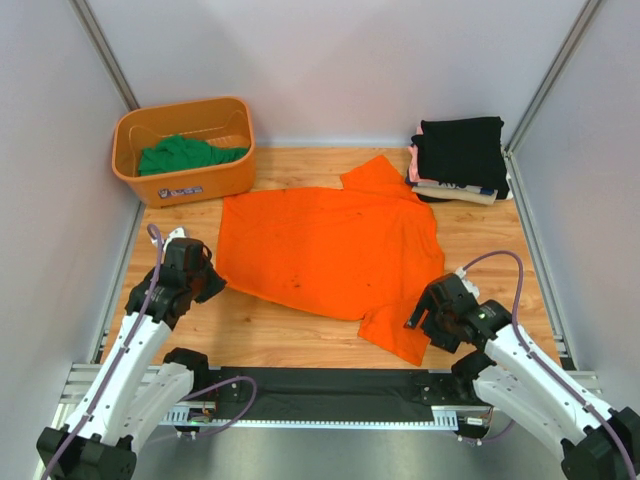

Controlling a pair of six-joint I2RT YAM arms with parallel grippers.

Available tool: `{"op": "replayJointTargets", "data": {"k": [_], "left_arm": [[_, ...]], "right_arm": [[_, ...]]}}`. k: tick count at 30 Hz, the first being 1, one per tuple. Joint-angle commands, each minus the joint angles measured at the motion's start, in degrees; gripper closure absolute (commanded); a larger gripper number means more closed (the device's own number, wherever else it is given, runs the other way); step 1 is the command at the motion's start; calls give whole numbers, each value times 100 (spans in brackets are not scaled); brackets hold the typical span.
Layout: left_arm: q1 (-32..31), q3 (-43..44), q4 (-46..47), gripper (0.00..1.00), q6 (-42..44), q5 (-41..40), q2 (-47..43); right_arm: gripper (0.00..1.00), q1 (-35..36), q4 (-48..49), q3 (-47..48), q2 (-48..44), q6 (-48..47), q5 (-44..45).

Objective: Fold and stack the t-shirts
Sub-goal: Fold the tshirt

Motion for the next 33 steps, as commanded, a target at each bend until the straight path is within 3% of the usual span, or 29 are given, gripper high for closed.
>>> {"op": "replayJointTargets", "data": {"k": [1,4,10,11,13,14,15,19,23,28,33], "left_arm": [[35,-41,59,100,167,3,-82],[44,-146,147,100,185,108,-205],[44,-357,305,100,141,311,-293],[44,-392,306,100,123,329,-319],[44,-419,306,100,114,355,-345],[44,-428,297,100,106,390,-372],[44,-419,253,100,97,416,-407],[44,-323,8,100,9,496,-626],[44,-322,-274,100,-184,522,-951],[44,-515,-389,100,-386,365,-1163],[79,-568,-310,100,-483,92,-944]], "right_arm": [[29,241,-313,-220,33,502,11],[33,575,-392,-282,156,791,45],[57,936,265,-493,542,907,-244],[70,1023,284,-476,622,898,-210],[84,1076,276,-397,692,819,-114],[97,1094,258,-388,667,793,-78],[100,1086,223,-362,623,793,-34],[100,1094,-320,-37,62,880,386],[100,1077,-621,1146,-46,618,976],[100,875,-437,2537,972,-164,1433],[100,146,37,3486,2000,-1201,1364]]}}
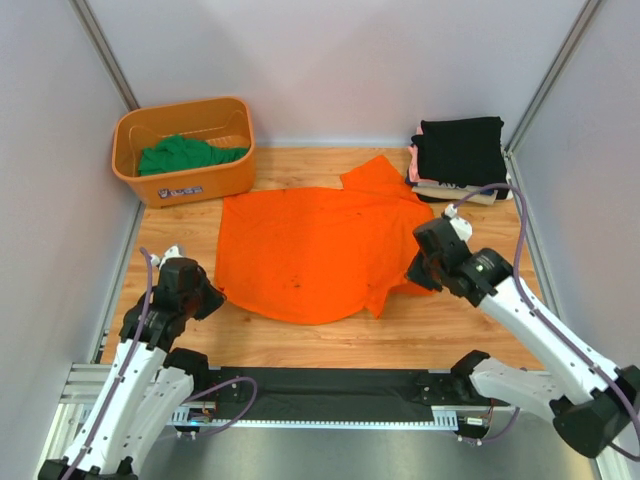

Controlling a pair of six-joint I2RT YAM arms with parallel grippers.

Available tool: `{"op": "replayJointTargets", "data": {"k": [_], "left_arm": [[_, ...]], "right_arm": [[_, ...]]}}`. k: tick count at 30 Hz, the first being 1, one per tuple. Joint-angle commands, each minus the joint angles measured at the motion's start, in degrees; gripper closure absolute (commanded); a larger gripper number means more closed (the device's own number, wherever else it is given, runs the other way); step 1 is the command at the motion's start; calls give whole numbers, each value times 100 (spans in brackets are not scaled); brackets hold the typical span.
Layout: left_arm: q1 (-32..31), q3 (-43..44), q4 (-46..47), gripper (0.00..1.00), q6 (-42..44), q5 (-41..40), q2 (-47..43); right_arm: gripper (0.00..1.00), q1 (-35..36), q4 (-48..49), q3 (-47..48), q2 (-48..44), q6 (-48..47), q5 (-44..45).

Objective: Fold and stack the t-shirts
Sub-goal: Fold the tshirt

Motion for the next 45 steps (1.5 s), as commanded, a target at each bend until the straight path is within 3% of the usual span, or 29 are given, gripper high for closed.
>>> {"op": "replayJointTargets", "data": {"k": [1,5,14,27,34,36,37,38,41,45], "left_arm": [[112,-26,108,100,-136,-217,260],[411,113,450,100,22,-24,744],[1035,615,1013,100,488,55,1834],[1352,966,1989,100,532,179,3627],[1659,1405,2349,99,725,555,4734],[1764,1677,2350,52,927,967,5312],[1800,1974,2236,33,980,1431,5437],[1791,2038,2096,19,989,1540,5482],[1782,1750,2147,10,954,1533,4992],[1782,1267,1963,11,1060,1234,4035]], "right_arm": [[100,-471,496,489,561,-924,125],[100,-1059,823,928,1247,-1452,-131],[100,-1667,1113,1992,2548,-2156,-518],[100,-1940,1184,3029,4015,-2604,-632],[100,-2177,1149,4187,5026,-2727,-703],[81,-2247,730,4724,5579,-2797,-546],[63,-2282,544,4961,5747,-2876,-475],[56,-2343,342,5381,5940,-2885,-379],[45,-2449,155,5176,5523,-2982,-36],[43,-2564,681,3245,4292,-2702,-112]]}}
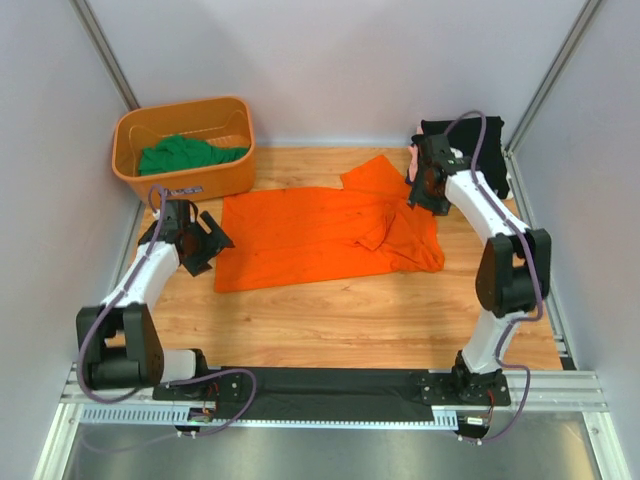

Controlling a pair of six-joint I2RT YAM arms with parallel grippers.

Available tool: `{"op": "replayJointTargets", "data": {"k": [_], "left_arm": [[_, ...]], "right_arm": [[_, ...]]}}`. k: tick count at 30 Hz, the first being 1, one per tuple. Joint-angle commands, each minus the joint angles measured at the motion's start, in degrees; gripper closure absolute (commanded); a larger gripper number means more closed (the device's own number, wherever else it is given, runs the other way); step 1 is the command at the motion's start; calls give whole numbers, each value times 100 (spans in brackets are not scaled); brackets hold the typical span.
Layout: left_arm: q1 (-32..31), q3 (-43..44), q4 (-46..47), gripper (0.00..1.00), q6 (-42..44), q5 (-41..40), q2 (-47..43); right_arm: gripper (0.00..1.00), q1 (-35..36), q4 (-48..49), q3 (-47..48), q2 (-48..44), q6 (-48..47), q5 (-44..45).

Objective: Fold and stack the t-shirts
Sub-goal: Fold the tshirt

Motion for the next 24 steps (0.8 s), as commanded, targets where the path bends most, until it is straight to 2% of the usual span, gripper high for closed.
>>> {"op": "replayJointTargets", "data": {"k": [1,3,5,6,9,14,24], "left_arm": [[16,-451,-127,12,157,33,-902],[25,-838,-101,13,52,95,-1358],[25,-1068,-48,13,-1,87,-1632],[25,-1252,-22,13,-10,69,-1825],[16,-1517,40,12,-36,121,-1967],[16,-1798,312,12,-115,236,-1749],[25,-2018,980,13,-204,121,-1045]], "right_arm": [[43,-101,109,-1304,-1351,173,0],[43,-118,548,-2408,-2037,392,-533],[43,-144,873,-3027,-2450,568,-922],[43,-153,971,-3500,-2539,604,-1167],[44,-293,1420,-4135,-2611,631,-1819],[48,-628,1772,-4427,-2277,552,-2102],[47,-1084,2018,-4480,-1732,394,-1785]]}}
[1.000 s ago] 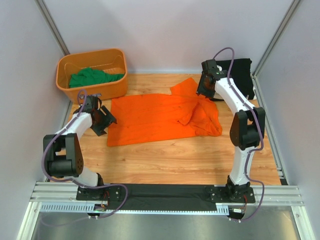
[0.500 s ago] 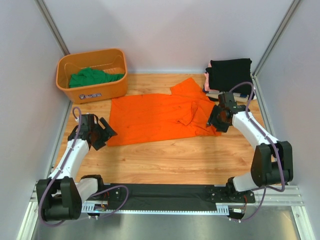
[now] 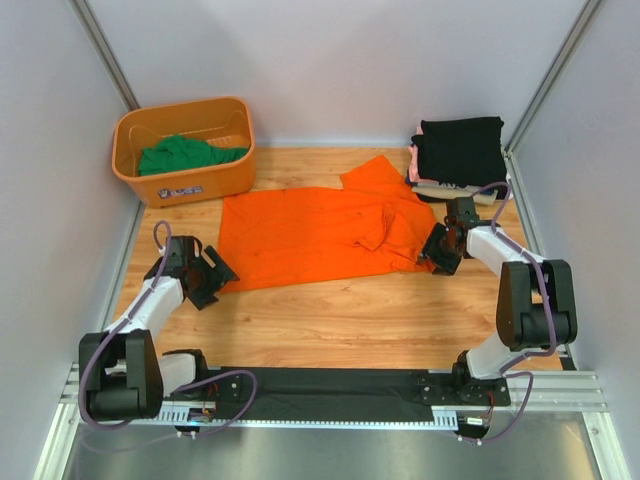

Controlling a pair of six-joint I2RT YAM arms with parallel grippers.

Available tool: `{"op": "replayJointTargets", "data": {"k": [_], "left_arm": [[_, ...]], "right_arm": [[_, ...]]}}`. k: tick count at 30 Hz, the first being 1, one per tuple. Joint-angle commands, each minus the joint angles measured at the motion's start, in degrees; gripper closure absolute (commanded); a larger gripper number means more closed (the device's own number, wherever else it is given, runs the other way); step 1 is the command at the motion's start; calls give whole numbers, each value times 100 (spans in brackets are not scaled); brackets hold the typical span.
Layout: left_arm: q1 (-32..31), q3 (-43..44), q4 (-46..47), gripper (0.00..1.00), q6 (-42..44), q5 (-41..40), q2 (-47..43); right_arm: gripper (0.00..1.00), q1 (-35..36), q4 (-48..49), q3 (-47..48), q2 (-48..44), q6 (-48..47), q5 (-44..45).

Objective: Fold and stack the t-shirts
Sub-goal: Fold the tshirt

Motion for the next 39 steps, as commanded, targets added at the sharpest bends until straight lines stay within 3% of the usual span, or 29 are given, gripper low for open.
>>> {"op": "replayJointTargets", "data": {"k": [1,8,11,12,13,14,15,17,20,25,30,34,39], "left_arm": [[21,-5,449,14,-61,-64,302],[12,328,678,23,-149,-21,1136],[12,443,792,37,-123,111,1435],[21,461,853,46,-106,146,1488],[12,478,880,63,-97,173,1524],[12,504,898,70,-97,199,1602],[21,513,915,86,-88,199,1629],[21,583,933,99,-62,226,1673],[21,828,863,100,9,208,1595],[38,1777,-234,100,70,59,866],[301,2781,-1377,100,219,-205,-118],[311,2466,-1782,100,316,-504,-916],[346,1315,-2063,100,62,-328,-1709]], "right_arm": [[47,-371,309,51,259,-98,31],[48,-751,344,139,567,-160,75],[53,-760,370,209,682,-195,14],[55,-760,370,209,708,-195,-4],[57,-760,388,209,726,-204,-13],[65,-760,397,209,735,-213,-48],[69,-760,406,209,743,-230,-65],[82,-760,450,227,761,-248,-136],[100,-760,493,262,665,-292,-258],[100,-769,13,849,-257,-81,-689],[100,-996,-973,1590,-1399,-107,-162],[100,-1208,-1115,703,-2199,-37,-206],[100,-1252,-1124,-554,-3122,418,-417]]}}
